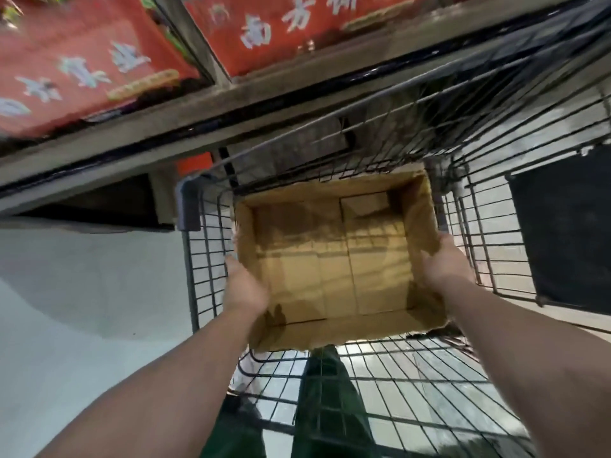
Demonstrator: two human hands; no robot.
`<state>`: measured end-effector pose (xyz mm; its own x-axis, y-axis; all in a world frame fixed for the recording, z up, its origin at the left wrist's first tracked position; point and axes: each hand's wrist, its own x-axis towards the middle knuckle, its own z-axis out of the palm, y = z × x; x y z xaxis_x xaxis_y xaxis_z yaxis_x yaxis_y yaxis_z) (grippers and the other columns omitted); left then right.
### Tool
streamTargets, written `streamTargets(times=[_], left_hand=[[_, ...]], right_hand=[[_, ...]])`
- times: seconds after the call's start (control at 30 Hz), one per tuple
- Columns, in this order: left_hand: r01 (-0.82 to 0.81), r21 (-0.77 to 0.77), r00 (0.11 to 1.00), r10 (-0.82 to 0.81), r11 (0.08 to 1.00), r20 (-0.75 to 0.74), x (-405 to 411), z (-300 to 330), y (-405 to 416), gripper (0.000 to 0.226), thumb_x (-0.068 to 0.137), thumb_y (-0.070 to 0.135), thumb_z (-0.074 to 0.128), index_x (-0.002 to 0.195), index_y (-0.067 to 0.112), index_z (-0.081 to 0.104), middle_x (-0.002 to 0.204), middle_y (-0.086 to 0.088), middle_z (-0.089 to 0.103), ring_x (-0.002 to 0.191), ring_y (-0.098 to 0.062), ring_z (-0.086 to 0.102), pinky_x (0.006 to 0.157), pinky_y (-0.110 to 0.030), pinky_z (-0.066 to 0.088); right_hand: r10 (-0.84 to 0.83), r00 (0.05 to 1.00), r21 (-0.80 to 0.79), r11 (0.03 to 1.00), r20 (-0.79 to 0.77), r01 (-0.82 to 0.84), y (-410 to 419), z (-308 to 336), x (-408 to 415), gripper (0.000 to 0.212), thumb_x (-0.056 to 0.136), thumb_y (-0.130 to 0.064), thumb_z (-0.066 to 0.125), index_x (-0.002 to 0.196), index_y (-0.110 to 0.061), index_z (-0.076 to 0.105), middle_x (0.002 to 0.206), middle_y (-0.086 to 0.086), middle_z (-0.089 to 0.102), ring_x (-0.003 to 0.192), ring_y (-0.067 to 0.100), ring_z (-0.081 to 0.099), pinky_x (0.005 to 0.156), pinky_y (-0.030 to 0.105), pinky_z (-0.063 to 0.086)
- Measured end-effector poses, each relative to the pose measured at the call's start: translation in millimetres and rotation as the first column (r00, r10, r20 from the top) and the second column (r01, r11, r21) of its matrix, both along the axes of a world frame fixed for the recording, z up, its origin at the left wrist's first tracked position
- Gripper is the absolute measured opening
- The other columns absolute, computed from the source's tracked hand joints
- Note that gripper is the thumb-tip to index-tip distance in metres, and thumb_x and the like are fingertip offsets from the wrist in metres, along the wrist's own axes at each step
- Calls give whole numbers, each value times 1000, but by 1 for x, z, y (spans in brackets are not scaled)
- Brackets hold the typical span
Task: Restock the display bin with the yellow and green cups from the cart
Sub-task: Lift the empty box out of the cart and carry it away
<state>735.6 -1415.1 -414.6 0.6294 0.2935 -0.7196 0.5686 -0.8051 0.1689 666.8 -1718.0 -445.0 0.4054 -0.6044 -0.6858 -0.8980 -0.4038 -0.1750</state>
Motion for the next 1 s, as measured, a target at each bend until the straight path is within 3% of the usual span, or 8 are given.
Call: streamTargets(times=[0.13,0.33,0.47,0.63,0.7,0.77,0.93,1.0], left_hand=[[33,-26,998,-31,999,54,-7,-3,-2,76,89,15,62,146,20,13,124,-11,60,101,-29,63,84,-35,51],[138,-41,978,-130,990,163,-12,22,7,74,87,7,58,145,31,19,101,-3,62,70,-16,57,51,-25,39],[199,-154,951,-152,968,270,-21,62,7,55,89,17,56,136,33,33,95,3,58,78,-20,56,63,-31,40],[255,-255,923,-156,933,352,-25,117,42,71,86,7,47,142,41,19,122,1,56,94,-24,58,77,-40,54],[288,-316,896,-138,904,421,-26,154,68,71,86,9,50,143,39,20,120,1,55,91,-21,57,74,-36,53],[353,-268,841,-179,896,511,-27,195,101,71,85,15,55,143,38,20,112,2,59,85,-21,58,69,-36,53],[324,-241,745,-90,915,661,-39,287,230,71,83,22,58,144,36,23,123,-1,58,104,-26,58,84,-38,50],[273,-240,713,-29,932,700,-47,312,292,67,83,19,57,141,34,28,117,2,57,102,-24,57,88,-41,50]], right_hand=[[24,999,-67,997,36,-21,-3,-4,-4,44,97,-18,44,140,-18,40,123,18,61,112,39,57,90,43,46],[1,995,-191,981,102,18,-5,29,-24,35,99,-17,37,133,-16,45,118,19,61,107,40,57,79,40,43],[-17,979,-316,945,205,83,1,82,-40,33,98,-17,37,130,-12,46,120,21,58,109,43,55,81,41,42],[31,936,-457,878,351,142,35,181,-54,32,101,-21,37,131,-13,47,120,18,60,109,41,58,91,47,47],[86,905,-508,847,417,154,57,226,-61,32,101,-22,36,130,-13,48,118,19,60,108,41,58,94,49,46],[132,866,-544,820,482,178,85,268,-67,32,99,-22,36,126,-10,49,117,23,59,109,43,57,95,51,46],[235,789,-546,825,568,147,200,351,-56,29,96,-19,37,118,-5,50,119,27,57,111,45,55,93,48,44],[275,748,-526,842,604,115,256,366,-43,28,96,-18,38,116,-3,50,119,28,57,112,45,55,93,47,44]])
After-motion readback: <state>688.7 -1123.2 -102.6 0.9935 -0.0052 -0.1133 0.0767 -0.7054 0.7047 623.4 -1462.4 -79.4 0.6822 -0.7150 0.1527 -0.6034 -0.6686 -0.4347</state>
